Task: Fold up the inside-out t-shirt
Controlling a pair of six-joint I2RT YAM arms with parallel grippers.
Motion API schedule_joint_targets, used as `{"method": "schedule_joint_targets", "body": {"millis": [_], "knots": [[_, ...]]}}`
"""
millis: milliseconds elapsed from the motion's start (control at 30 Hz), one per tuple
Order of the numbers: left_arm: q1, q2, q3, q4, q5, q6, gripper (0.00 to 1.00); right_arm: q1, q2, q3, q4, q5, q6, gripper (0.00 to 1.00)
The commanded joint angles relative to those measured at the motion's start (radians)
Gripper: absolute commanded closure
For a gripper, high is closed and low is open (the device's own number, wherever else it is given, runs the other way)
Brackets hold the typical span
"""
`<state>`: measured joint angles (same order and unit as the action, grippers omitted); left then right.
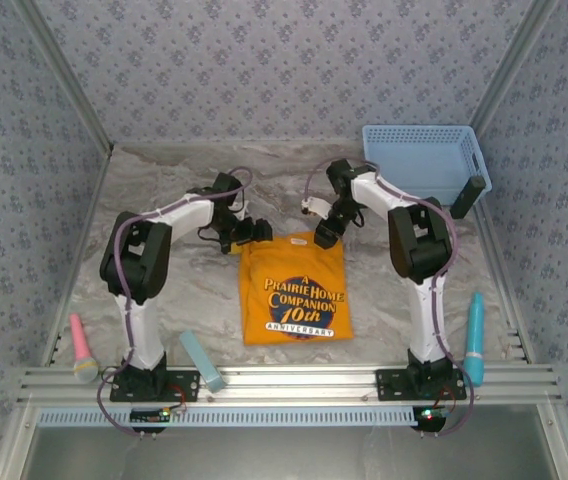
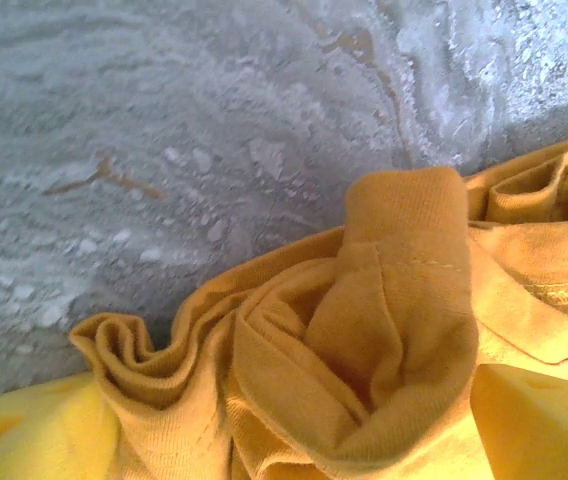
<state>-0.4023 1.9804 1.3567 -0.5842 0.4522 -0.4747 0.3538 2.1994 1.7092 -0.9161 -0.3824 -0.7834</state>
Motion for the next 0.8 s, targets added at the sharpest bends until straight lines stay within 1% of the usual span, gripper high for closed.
{"method": "schedule_joint_targets", "body": {"millis": [0,33,133,167,233,267,300,367,433,500,567,667,700,767], "knots": [[-0.015,0.048,0.023,-0.048,0.016,0.036,0.16,0.016,0.044,0.033,-0.073,-0.021,-0.077,0.56],[-0.016,0.058,0.029,-0.053,0.011,0.042,0.22,0.019,0.05,0.033,-0.075,-0.015,-0.076,0.59],[-0.025,0.097,0.068,-0.081,0.015,0.072,0.46,0.024,0.059,0.037,-0.079,-0.007,-0.073,0.74],[-0.03,0.109,0.081,-0.085,0.026,0.09,0.56,0.022,0.058,0.037,-0.079,-0.018,-0.072,0.8],[-0.035,0.124,0.109,-0.088,0.035,0.127,0.73,0.014,0.043,0.039,-0.089,-0.06,-0.067,0.94],[-0.035,0.122,0.118,-0.116,0.041,0.15,0.79,0.005,0.03,0.04,-0.09,-0.088,-0.065,1.0],[-0.034,0.11,0.124,-0.115,0.037,0.175,0.83,-0.005,0.012,0.038,-0.088,-0.119,-0.063,1.0],[-0.031,0.063,0.119,-0.101,0.047,0.233,0.88,-0.024,-0.031,0.032,-0.083,-0.19,-0.066,1.0],[-0.018,-0.002,0.108,-0.03,0.115,0.292,0.91,-0.038,-0.087,0.027,-0.064,-0.237,-0.067,1.0],[-0.003,-0.057,0.123,-0.009,0.196,0.362,0.92,-0.051,-0.137,0.033,-0.038,-0.263,-0.057,1.0],[0.005,-0.089,0.182,-0.04,0.227,0.439,0.92,-0.062,-0.184,0.047,-0.005,-0.279,-0.05,1.0],[0.022,-0.116,0.308,-0.101,0.222,0.527,0.93,-0.068,-0.256,0.074,0.086,-0.238,-0.026,1.0],[0.03,-0.128,0.346,-0.118,0.233,0.56,0.93,-0.069,-0.28,0.085,0.121,-0.206,-0.02,1.0],[0.036,-0.166,0.383,-0.101,0.237,0.643,0.94,-0.069,-0.327,0.1,0.18,-0.14,-0.014,1.0]]}}
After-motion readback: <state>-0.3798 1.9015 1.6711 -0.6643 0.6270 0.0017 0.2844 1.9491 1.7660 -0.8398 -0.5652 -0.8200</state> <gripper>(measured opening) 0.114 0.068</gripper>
